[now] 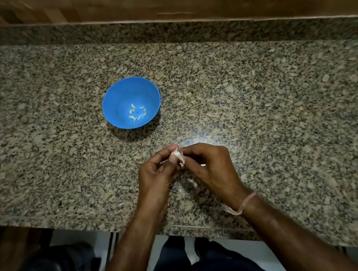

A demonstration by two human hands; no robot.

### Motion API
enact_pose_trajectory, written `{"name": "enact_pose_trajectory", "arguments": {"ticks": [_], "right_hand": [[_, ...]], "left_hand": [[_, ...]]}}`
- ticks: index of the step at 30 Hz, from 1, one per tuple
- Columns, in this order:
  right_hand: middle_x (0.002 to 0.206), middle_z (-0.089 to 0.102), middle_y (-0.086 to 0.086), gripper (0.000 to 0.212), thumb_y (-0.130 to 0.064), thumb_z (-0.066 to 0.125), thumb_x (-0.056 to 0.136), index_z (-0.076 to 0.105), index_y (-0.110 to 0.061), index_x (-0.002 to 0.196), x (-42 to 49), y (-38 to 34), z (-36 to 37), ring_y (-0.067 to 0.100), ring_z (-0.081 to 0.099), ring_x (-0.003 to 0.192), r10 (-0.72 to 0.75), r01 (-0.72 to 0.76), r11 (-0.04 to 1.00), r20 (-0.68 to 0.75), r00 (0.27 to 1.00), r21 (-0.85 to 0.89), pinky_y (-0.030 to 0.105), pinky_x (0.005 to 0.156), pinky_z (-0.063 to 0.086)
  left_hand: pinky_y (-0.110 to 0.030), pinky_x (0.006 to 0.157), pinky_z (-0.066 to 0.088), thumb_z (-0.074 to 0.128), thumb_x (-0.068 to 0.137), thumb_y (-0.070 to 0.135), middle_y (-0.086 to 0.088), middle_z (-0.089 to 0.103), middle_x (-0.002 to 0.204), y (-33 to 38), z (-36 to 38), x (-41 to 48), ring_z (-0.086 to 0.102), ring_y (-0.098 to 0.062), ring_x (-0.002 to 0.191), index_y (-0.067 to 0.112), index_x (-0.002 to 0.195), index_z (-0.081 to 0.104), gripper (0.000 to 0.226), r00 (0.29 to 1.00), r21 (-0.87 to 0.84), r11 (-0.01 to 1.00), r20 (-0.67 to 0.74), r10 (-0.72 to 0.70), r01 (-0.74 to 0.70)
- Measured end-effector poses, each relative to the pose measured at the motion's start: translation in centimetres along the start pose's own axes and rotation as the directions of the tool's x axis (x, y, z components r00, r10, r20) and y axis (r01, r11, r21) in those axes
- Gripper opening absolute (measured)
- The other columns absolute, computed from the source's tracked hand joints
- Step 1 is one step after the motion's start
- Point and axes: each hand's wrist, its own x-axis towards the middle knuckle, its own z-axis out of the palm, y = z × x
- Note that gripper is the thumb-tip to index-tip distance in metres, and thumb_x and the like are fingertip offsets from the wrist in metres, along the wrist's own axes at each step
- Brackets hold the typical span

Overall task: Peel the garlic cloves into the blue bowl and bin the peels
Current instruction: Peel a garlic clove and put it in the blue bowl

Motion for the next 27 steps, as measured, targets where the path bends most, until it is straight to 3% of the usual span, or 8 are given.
{"name": "enact_pose_trajectory", "arguments": {"ticks": [4, 12, 16, 18, 21, 27], "right_hand": [[0.101, 0.08, -0.007, 0.02, -0.025, 0.075, 0.098, 0.08, -0.016, 0.114, -0.4, -0.1, -0.4, 0.006, 0.076, 0.092, -0.017, 0.017, 1.0, 0.008, 1.0, -0.012, 0.038, 0.081, 0.063], [0.096, 0.077, -0.006, 0.013, -0.018, 0.076, 0.096, 0.08, -0.013, 0.107, -0.9, 0.2, -0.5, 0.009, 0.074, 0.089, -0.041, 0.04, 0.999, -0.042, 0.998, -0.031, 0.039, 0.077, 0.062], [0.095, 0.072, -0.005, 0.008, -0.018, 0.076, 0.096, 0.076, -0.012, 0.101, -1.2, 0.1, 0.0, 0.01, 0.072, 0.088, -0.06, 0.058, 0.997, -0.042, 0.997, -0.05, 0.03, 0.074, 0.061], [0.096, 0.072, -0.006, 0.007, -0.018, 0.077, 0.096, 0.075, -0.014, 0.1, -1.5, 0.3, 0.2, 0.011, 0.072, 0.089, -0.019, 0.018, 0.999, -0.045, 0.999, -0.027, 0.029, 0.072, 0.062], [0.099, 0.076, -0.005, 0.009, -0.013, 0.078, 0.094, 0.077, -0.013, 0.103, -1.7, 0.7, -0.1, 0.015, 0.075, 0.091, 0.098, -0.092, 0.991, -0.057, 0.994, 0.099, 0.041, 0.075, 0.065], [0.101, 0.078, -0.006, 0.013, -0.012, 0.079, 0.092, 0.079, -0.014, 0.105, -1.6, 0.8, -0.4, 0.012, 0.075, 0.097, 0.137, -0.129, 0.983, -0.056, 0.989, 0.134, 0.038, 0.083, 0.064]], "left_hand": [[-0.024, 0.086, 0.058, 0.067, 0.096, 0.003, -0.001, 0.077, 0.118, 0.4, 0.2, -0.5, 0.071, -0.016, 0.115, 0.015, 0.116, 0.075, 0.024, 0.998, 0.077, 0.995, 0.007, 0.069, -0.069], [-0.031, 0.1, 0.056, 0.061, 0.1, 0.003, -0.002, 0.075, 0.123, 0.1, 0.8, -1.0, 0.069, -0.015, 0.12, 0.01, 0.129, 0.07, 0.03, 0.999, 0.084, 0.996, 0.028, 0.039, -0.041], [-0.03, 0.099, 0.056, 0.063, 0.1, 0.011, -0.007, 0.074, 0.125, -0.1, 1.1, -1.2, 0.069, -0.018, 0.12, 0.006, 0.133, 0.067, 0.033, 0.999, 0.003, 1.0, 0.045, -0.009, 0.009], [-0.027, 0.093, 0.058, 0.062, 0.099, 0.007, -0.007, 0.076, 0.12, -0.3, 1.2, -1.2, 0.07, -0.019, 0.117, 0.006, 0.13, 0.068, 0.031, 0.999, 0.003, 1.0, 0.048, -0.024, 0.024], [-0.02, 0.083, 0.057, 0.059, 0.1, -0.001, -0.001, 0.077, 0.116, -0.4, 1.1, -1.1, 0.072, -0.014, 0.113, 0.011, 0.13, 0.068, 0.033, 0.997, 0.051, 0.998, 0.064, -0.039, 0.036], [-0.02, 0.084, 0.057, 0.06, 0.098, -0.005, -0.003, 0.075, 0.123, -0.6, 1.0, -0.9, 0.071, -0.014, 0.115, 0.012, 0.132, 0.068, 0.039, 0.999, 0.101, 0.995, 0.044, -0.025, 0.021]]}}
